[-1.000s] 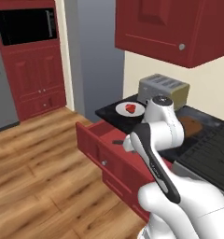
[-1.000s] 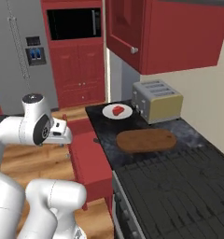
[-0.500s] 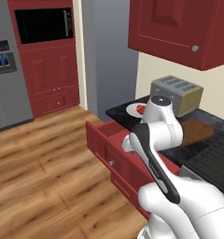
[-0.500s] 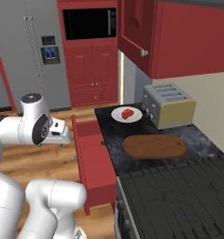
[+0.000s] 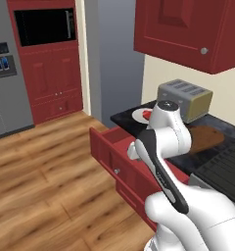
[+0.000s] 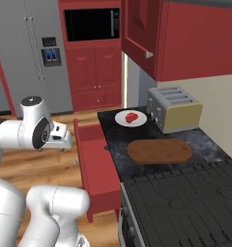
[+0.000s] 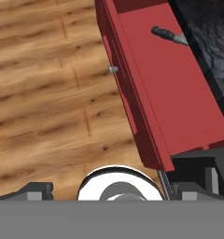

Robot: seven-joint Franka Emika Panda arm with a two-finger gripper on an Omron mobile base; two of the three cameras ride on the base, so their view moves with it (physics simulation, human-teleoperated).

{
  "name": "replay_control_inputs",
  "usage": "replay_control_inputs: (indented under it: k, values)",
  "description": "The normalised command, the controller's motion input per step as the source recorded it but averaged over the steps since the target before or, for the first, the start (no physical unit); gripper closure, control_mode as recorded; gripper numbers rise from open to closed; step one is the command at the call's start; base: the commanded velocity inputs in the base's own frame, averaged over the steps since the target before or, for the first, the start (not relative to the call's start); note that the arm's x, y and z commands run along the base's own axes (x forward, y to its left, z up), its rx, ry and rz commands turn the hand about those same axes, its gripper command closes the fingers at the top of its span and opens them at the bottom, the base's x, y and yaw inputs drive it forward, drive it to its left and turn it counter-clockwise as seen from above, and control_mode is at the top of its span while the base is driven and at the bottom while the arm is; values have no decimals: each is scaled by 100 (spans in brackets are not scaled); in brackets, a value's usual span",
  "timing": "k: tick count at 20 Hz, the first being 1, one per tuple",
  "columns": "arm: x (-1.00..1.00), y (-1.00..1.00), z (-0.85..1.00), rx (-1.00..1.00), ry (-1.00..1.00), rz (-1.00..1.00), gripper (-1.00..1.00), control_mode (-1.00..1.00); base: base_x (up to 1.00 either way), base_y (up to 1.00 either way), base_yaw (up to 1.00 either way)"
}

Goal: Pick up the knife from the drawer and place it on the cutting board. Then place the meat from the plate to the cutting board.

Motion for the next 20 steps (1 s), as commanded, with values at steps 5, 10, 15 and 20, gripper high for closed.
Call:
replay_control_inputs:
  k: [5,10,15,20]
  values:
    - [0,0,0,0,0,0,-100,100,25,-31,-16]
    - [3,-16,-10,0,1,0,-100,-100,3,-20,-7]
    - [20,-19,-34,0,1,1,-100,-100,0,0,0]
    - [25,-10,-39,0,0,1,-100,-100,0,0,0]
